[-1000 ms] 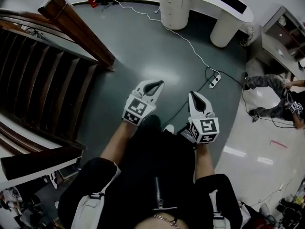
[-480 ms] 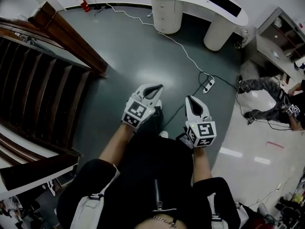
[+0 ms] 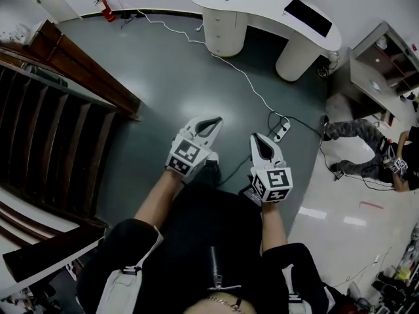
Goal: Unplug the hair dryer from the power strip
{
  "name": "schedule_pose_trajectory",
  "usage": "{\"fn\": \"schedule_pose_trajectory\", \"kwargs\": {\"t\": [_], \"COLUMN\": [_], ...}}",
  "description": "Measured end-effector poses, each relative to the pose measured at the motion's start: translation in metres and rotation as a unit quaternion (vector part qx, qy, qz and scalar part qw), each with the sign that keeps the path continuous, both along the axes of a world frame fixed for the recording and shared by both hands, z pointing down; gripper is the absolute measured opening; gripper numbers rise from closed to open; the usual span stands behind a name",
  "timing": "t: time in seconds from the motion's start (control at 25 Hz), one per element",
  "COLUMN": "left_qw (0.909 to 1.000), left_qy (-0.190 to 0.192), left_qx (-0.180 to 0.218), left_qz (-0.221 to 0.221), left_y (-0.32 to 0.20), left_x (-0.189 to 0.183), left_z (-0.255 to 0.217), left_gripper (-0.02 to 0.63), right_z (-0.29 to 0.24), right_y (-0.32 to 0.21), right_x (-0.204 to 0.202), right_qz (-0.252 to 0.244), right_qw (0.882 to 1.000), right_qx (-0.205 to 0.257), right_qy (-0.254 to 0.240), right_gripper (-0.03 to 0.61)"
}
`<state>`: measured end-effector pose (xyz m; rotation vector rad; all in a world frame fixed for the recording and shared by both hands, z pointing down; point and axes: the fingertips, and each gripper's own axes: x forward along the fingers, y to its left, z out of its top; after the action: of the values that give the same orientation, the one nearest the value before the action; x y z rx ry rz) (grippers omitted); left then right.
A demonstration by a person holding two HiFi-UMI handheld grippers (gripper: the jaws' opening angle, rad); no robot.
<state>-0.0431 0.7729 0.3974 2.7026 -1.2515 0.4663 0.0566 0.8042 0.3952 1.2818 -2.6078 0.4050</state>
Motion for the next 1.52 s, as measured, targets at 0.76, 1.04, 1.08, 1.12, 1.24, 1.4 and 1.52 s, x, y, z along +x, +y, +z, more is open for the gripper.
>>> {"fn": "schedule_pose_trajectory", "kwargs": {"t": [0.76,1.04,1.08,1.12,1.24,1.4,1.52], "left_qw": [0.9998,0.9998,0.9998,0.9998,0.9998,0.9998,0.9998], "left_qy": [-0.001,0.001,0.001,0.001,-0.001,-0.007,-0.011], "left_qx": [-0.016,-0.018,-0.018,-0.018,-0.018,-0.016,-0.018], "left_qz": [0.011,0.012,0.011,0.01,0.006,0.0,-0.005], "left_y": [-0.167,-0.193,-0.197,-0.202,-0.221,-0.254,-0.283], "left_x": [-0.069,-0.072,-0.072,-0.073,-0.074,-0.074,-0.071], "left_z": [0.006,0.012,0.013,0.014,0.015,0.016,0.016], "left_gripper": [0.014,0.014,0.014,0.014,0.014,0.014,0.014], "right_z": [-0.008,-0.003,-0.002,-0.001,0.0,0.003,0.004], "right_y": [-0.172,-0.2,-0.204,-0.209,-0.23,-0.264,-0.296], "right_x": [-0.058,-0.055,-0.055,-0.055,-0.055,-0.054,-0.05], "right_qz": [0.022,0.031,0.031,0.031,0.03,0.024,0.019], "right_qw": [1.0,0.999,0.999,0.999,1.0,1.0,1.0], "right_qx": [-0.004,-0.006,-0.006,-0.006,-0.004,-0.001,-0.002], "right_qy": [0.011,0.013,0.013,0.012,0.007,0.001,-0.003], "right_gripper": [0.005,0.005,0.005,0.005,0.005,0.005,0.005]}}
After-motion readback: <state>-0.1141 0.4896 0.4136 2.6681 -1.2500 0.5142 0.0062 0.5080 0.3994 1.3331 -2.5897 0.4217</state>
